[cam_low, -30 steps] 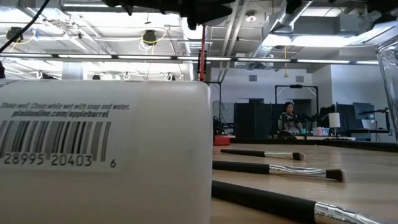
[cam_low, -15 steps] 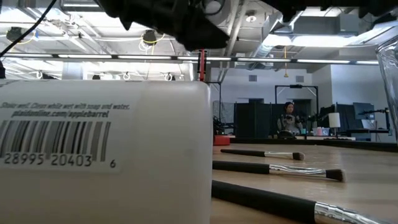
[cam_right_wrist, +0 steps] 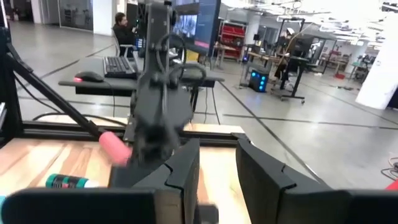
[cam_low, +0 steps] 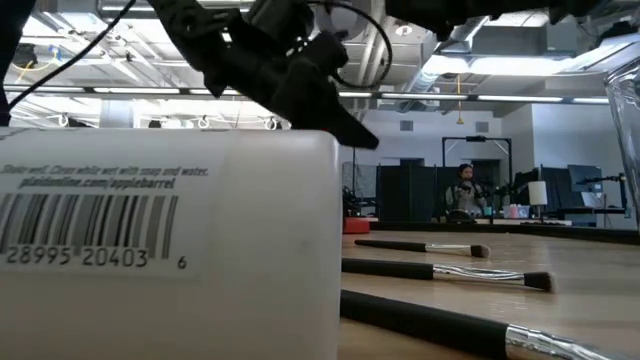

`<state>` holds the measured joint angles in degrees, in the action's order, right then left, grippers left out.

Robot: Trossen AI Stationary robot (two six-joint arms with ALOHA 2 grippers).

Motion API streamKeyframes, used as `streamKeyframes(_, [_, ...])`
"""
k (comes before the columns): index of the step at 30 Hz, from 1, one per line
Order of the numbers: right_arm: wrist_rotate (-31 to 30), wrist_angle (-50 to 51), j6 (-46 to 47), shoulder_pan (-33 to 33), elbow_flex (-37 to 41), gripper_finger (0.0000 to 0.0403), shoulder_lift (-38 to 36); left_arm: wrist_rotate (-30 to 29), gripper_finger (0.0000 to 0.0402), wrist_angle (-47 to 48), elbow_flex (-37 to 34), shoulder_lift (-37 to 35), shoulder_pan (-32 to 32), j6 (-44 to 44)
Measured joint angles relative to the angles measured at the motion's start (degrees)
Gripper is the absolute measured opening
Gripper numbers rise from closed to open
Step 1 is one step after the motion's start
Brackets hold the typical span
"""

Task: Pick & Place Paint Supplies
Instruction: Put the black silver paint brush into the purple cup

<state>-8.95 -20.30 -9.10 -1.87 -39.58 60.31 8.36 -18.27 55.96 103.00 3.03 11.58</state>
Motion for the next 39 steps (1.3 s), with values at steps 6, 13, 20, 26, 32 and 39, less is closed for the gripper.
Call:
streamKeyframes(6, [-0.02, 0.56, -0.33, -0.2, -0.12, 0.0098, -0.91, 1.62, 0.0127, -1.38, -0.01, 3.38, -1.23, -2.77])
streamKeyframes(13, [-0.09, 4.38, 0.09, -0.17, -0.12, 0.0098, -5.48, -0.71, 0.0118, -3.87, 2.93, 9.01, -3.73, -0.45])
streamKeyframes(20, [-0.06, 11.83, 2.05, 0.0, -0.11, 0.0098, -12.07, -3.82, 0.0152, -3.98, 5.94, 11.46, -5.14, 0.48])
streamKeyframes(26, [-0.22, 18.08, 4.57, -0.36, -0.1, 0.0098, -17.92, -3.42, 0.0163, -4.18, 6.39, 12.8, -5.24, 0.54])
streamKeyframes(32, [-0.37, 20.11, 5.26, -0.57, -0.1, 0.0098, -18.93, -1.83, 0.0149, -4.26, 6.3, 14.32, -4.92, 0.3])
streamKeyframes(39, [-0.38, 19.79, 4.18, -0.57, -0.1, 0.0098, -17.3, -0.84, 0.0141, -5.93, 6.35, 14.32, -6.08, 0.22])
